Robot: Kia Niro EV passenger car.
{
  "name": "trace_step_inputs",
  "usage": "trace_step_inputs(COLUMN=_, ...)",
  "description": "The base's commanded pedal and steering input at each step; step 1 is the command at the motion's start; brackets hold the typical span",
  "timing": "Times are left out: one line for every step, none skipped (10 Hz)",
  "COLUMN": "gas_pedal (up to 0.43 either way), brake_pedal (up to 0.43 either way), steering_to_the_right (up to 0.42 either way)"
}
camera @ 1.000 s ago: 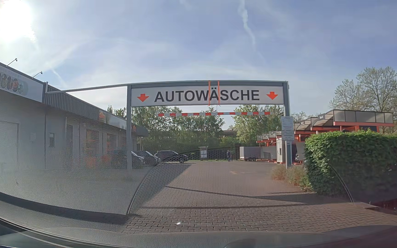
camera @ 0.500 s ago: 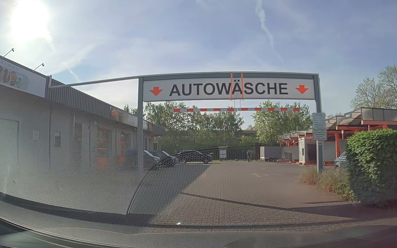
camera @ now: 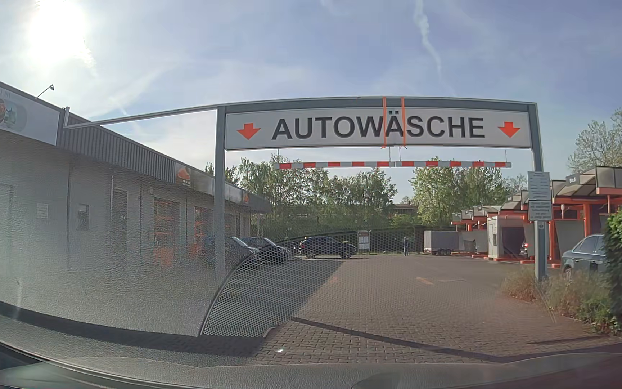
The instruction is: Follow the waypoints while adhering to traffic rules and regulations
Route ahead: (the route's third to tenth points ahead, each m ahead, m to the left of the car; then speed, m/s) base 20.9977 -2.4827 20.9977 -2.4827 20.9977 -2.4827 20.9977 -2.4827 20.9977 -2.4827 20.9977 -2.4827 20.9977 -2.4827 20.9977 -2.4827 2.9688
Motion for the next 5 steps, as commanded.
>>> trace_step_inputs(gas_pedal=0.059, brake_pedal=0.0, steering_to_the_right=-0.036)
trace_step_inputs(gas_pedal=0.059, brake_pedal=0.0, steering_to_the_right=-0.026)
trace_step_inputs(gas_pedal=0.059, brake_pedal=0.0, steering_to_the_right=-0.021)
trace_step_inputs(gas_pedal=0.059, brake_pedal=0.0, steering_to_the_right=-0.018)
trace_step_inputs(gas_pedal=0.059, brake_pedal=0.0, steering_to_the_right=-0.012)
